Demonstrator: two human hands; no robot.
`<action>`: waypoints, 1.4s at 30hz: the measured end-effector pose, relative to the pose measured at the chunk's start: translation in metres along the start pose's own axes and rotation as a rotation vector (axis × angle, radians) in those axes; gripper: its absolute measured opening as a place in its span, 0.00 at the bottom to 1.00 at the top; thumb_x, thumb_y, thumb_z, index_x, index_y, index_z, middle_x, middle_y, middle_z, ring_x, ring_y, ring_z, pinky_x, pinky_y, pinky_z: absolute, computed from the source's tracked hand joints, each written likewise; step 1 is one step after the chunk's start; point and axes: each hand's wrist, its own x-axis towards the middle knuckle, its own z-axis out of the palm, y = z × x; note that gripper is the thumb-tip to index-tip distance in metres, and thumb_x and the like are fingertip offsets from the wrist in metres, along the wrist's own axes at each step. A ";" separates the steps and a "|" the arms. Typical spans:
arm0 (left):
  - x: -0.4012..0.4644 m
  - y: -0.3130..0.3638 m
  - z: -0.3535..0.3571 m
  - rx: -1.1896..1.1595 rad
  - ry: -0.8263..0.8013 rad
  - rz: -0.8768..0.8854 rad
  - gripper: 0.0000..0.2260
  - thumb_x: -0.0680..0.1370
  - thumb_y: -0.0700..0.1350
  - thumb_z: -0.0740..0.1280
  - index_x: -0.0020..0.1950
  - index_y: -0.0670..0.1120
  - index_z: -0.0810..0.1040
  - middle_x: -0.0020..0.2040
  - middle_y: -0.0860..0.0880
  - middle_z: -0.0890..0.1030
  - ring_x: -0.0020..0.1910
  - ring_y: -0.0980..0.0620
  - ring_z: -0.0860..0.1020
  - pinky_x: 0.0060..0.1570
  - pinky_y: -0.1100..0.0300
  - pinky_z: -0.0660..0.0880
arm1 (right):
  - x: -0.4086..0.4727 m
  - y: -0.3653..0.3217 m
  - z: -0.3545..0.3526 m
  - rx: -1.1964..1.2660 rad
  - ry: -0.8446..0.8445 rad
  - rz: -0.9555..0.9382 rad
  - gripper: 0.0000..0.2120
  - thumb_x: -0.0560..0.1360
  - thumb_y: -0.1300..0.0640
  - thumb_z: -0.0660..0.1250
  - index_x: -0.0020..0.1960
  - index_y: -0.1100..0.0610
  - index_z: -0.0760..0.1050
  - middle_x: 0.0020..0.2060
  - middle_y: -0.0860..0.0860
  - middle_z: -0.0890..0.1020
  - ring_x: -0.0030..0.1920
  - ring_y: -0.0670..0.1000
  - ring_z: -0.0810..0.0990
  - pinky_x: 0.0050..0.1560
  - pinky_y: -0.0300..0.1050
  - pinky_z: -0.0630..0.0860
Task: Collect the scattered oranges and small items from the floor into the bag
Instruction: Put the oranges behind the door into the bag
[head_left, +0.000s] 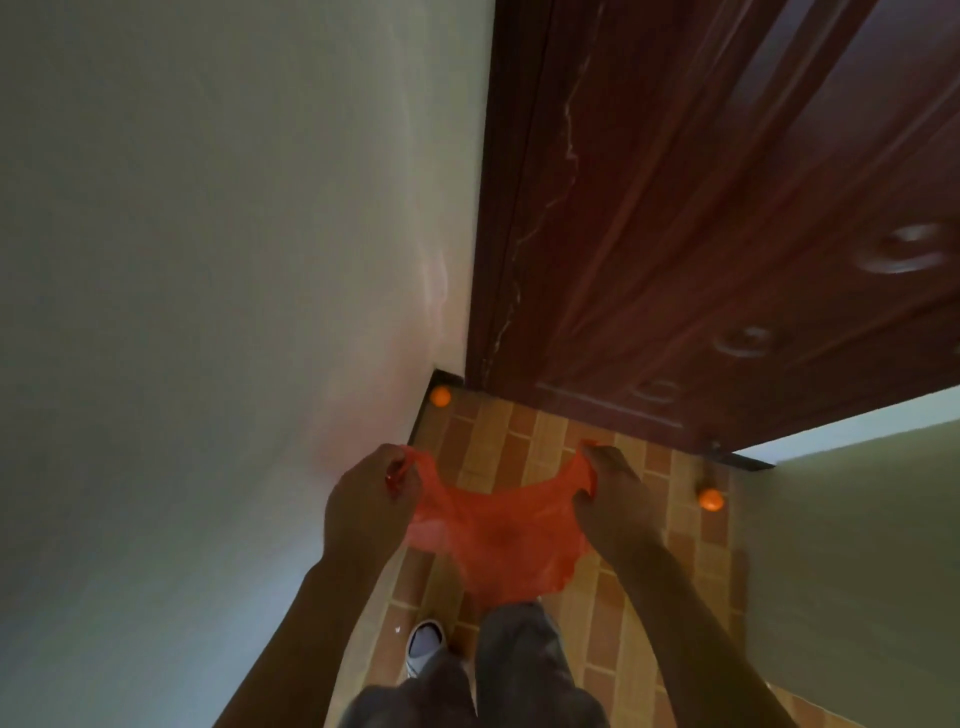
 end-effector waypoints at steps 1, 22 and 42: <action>0.004 -0.001 0.005 0.015 -0.003 0.000 0.06 0.82 0.47 0.67 0.57 0.51 0.83 0.45 0.54 0.84 0.42 0.57 0.82 0.50 0.55 0.83 | 0.006 0.002 0.003 0.011 -0.002 0.001 0.33 0.72 0.63 0.68 0.77 0.53 0.69 0.73 0.49 0.72 0.69 0.56 0.76 0.65 0.51 0.77; 0.130 -0.105 0.219 0.038 -0.042 -0.030 0.03 0.82 0.50 0.66 0.51 0.55 0.80 0.37 0.58 0.80 0.35 0.63 0.78 0.36 0.70 0.73 | 0.186 0.109 0.160 0.001 -0.102 -0.032 0.32 0.76 0.63 0.65 0.79 0.51 0.65 0.77 0.48 0.68 0.70 0.54 0.75 0.67 0.51 0.75; 0.243 -0.221 0.378 -0.141 0.126 0.103 0.11 0.81 0.47 0.69 0.64 0.53 0.79 0.47 0.54 0.83 0.43 0.52 0.81 0.44 0.53 0.79 | 0.304 0.234 0.291 -0.141 0.031 -0.146 0.32 0.74 0.58 0.69 0.77 0.49 0.68 0.75 0.47 0.69 0.65 0.55 0.79 0.59 0.53 0.79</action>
